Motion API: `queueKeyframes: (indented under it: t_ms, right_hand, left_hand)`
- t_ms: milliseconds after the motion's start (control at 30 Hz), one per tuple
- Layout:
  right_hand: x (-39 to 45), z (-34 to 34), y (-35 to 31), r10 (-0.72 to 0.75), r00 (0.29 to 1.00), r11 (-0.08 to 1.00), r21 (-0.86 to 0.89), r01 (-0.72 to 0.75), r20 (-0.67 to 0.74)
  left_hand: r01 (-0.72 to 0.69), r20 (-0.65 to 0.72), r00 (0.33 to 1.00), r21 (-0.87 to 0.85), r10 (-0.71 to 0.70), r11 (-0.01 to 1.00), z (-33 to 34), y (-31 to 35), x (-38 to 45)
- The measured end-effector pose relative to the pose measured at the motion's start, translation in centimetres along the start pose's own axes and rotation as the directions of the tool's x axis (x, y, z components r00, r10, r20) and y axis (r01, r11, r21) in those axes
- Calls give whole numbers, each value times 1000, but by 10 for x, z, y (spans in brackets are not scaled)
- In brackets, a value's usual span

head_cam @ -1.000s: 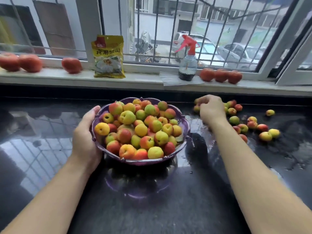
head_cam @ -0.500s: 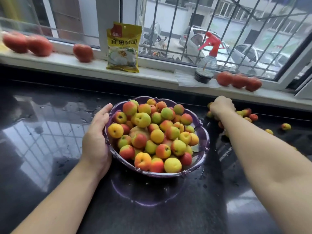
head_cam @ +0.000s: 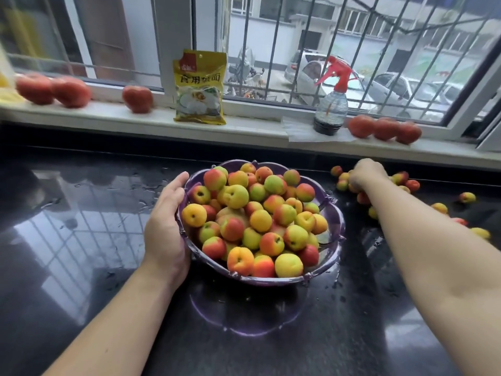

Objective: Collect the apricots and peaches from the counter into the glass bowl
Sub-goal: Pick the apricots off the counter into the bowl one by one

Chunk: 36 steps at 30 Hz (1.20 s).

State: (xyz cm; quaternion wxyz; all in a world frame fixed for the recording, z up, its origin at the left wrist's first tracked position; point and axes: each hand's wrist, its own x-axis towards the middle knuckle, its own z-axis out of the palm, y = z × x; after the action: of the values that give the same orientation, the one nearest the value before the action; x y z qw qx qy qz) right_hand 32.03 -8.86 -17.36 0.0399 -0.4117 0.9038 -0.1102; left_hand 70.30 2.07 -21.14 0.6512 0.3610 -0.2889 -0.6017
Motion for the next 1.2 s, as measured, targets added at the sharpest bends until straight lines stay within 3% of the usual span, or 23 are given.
queueKeyframes:
  t_ms: [100,200,267,300,367,433,533,667,767,867,933,1133,1200]
  right_hand:
    - [-10,-8,-4,29,991,993,117,-14,-130]
    - [-47,-31,-16,-11,949,893,425,151,-314]
    - [-91,-52,-23,-212,953,708,638,303,-217]
    - [-116,-62,-25,-364,923,640,686,347,-127]
    - [-153,-70,-28,-600,800,633,625,458,21]
    - [-166,-62,-32,-678,730,669,487,561,90]
    - [-168,-54,-38,-682,729,670,457,585,68]
    - [-147,-71,-22,-464,850,601,616,509,-250]
    - [-116,-59,1,-279,914,723,562,403,-296]
    - [-90,-32,22,-151,970,878,424,220,-189]
    - [-84,-21,29,-84,976,934,325,147,-202]
    - [-80,26,41,-192,951,981,-67,181,-241]
    - [-77,31,42,-190,944,980,-111,166,-270]
  left_hand:
    - [-1,-3,1000,9,1,1000,0,1,0]
    - [5,1,1000,29,-5,1000,1,3,-1]
    - [4,0,1000,36,-4,999,3,3,-2]
    - [5,-3,1000,37,-5,999,3,3,-3]
    - [5,-10,1000,32,-4,999,3,3,-4]
    - [7,-15,1000,22,-7,1000,3,2,-4]
    - [11,-18,1000,8,-11,1000,2,1,-2]
    - [7,-7,1000,13,-6,1000,0,1,0]
    - [5,-12,1000,9,-5,1000,0,0,0]
    - [-1,-15,1000,14,1,1000,0,-1,1]
    - [0,-14,1000,14,0,1000,0,-1,1]
    - [-5,-12,1000,32,6,999,1,0,-1]
    - [-3,-15,1000,29,4,1000,1,0,0]
